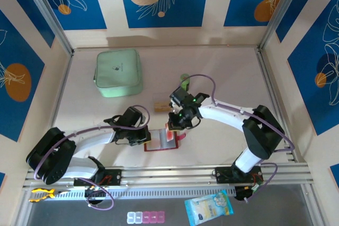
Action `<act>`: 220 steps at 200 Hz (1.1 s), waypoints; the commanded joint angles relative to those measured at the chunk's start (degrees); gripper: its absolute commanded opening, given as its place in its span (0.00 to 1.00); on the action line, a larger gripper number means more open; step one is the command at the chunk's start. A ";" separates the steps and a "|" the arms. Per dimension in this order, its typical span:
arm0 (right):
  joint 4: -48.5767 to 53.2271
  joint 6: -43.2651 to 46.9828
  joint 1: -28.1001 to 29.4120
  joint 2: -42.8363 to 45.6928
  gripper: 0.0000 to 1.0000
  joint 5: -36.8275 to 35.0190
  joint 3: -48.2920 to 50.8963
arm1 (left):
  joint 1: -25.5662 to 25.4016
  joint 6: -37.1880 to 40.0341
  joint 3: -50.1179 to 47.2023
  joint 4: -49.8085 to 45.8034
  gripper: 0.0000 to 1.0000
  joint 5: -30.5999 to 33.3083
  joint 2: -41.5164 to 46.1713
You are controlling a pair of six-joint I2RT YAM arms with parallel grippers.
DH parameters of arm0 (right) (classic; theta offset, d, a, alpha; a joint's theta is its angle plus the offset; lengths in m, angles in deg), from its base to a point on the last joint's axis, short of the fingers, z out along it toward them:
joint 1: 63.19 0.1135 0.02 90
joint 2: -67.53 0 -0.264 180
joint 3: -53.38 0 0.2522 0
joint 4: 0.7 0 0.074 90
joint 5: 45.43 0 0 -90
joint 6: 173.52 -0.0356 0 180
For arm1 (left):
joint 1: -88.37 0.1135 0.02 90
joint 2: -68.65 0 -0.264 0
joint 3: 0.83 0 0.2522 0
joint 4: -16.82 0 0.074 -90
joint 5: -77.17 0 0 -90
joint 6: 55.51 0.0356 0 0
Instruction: Take the credit cards out of the card holder
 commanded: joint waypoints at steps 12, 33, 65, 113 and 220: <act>5.40 12.71 -3.49 1.72 0.06 0.04 -4.58 | 0.83 0.70 0.70 -1.46 0.06 1.27 1.43; 7.10 22.28 -4.74 1.18 0.05 -2.23 -7.97 | 1.10 0.70 0.69 -1.30 0.08 1.42 2.16; 9.65 39.17 -7.57 -1.48 0.02 -1.24 -13.92 | 1.52 0.95 0.99 -2.18 0.10 1.56 3.96; 13.18 69.24 -7.14 -6.30 0.00 -10.88 -22.11 | 2.57 2.10 0.54 -4.15 0.13 2.85 7.48; 30.92 89.06 -8.32 -27.82 0.00 -8.97 -52.90 | 5.78 2.11 -1.53 -6.99 0.30 3.99 15.35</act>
